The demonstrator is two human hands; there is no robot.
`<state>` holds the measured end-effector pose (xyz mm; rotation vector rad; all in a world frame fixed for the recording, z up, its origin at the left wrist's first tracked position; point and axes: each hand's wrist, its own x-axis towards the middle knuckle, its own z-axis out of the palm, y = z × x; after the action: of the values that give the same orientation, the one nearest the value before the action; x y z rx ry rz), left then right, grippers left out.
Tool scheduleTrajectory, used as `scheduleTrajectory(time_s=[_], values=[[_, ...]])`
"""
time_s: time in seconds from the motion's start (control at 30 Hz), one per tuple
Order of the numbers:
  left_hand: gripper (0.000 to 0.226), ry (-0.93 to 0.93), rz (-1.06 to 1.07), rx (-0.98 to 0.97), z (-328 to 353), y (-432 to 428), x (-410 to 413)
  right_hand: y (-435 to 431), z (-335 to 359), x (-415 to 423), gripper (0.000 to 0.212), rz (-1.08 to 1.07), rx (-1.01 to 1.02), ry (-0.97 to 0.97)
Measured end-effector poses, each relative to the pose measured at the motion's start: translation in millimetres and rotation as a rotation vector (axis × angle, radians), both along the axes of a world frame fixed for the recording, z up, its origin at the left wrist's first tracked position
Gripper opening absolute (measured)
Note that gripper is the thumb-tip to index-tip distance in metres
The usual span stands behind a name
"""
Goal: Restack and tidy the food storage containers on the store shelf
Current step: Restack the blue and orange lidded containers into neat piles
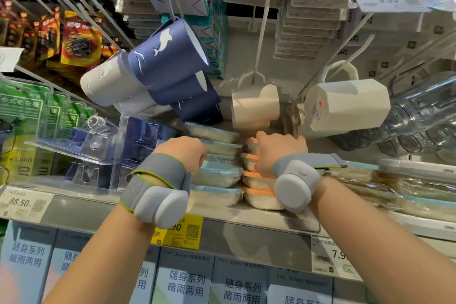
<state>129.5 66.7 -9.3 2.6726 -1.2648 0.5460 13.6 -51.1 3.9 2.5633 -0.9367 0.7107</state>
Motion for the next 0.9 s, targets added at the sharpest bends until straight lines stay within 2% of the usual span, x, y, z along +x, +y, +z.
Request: scheduleTrajectory(time_s=[0.17, 0.23, 0.47, 0.6, 0.67, 0.73, 0.8, 0.9], values=[[0.057, 0.111, -0.115, 0.063, -0.2, -3.2, -11.3, -0.5, -3.0, -2.9, 0.056, 0.013, -0.004, 0.029], [0.059, 0.122, -0.160, 0.061, -4.9, -13.5, -14.4, 2.2, -1.4, -7.5, 0.057, 0.023, -0.032, 0.027], [0.040, 0.057, -0.039, 0.032, -0.4, -33.1, -18.6, 1.6, 15.4, -39.9, 0.045, 0.151, -0.046, -0.156], [0.030, 0.120, -0.034, 0.062, 5.4, -37.5, -22.5, -12.1, 15.8, -59.9, 0.032, 0.178, 0.049, -0.273], [0.039, 0.177, -0.080, 0.088, 10.4, -33.4, -25.8, -18.9, 14.7, -71.1, 0.025, 0.159, 0.090, -0.274], [0.053, 0.214, -0.157, 0.025, 16.0, -27.2, -30.1, -22.7, 14.6, -77.8, 0.032, 0.124, 0.129, -0.266], [0.051, 0.180, -0.218, -0.122, 22.6, -28.0, -38.5, -27.4, 15.7, -85.5, 0.041, 0.074, 0.174, -0.233], [0.047, 0.038, -0.244, -0.324, 28.5, -37.0, -46.8, -34.2, 14.4, -88.8, 0.043, 0.013, 0.227, -0.111]])
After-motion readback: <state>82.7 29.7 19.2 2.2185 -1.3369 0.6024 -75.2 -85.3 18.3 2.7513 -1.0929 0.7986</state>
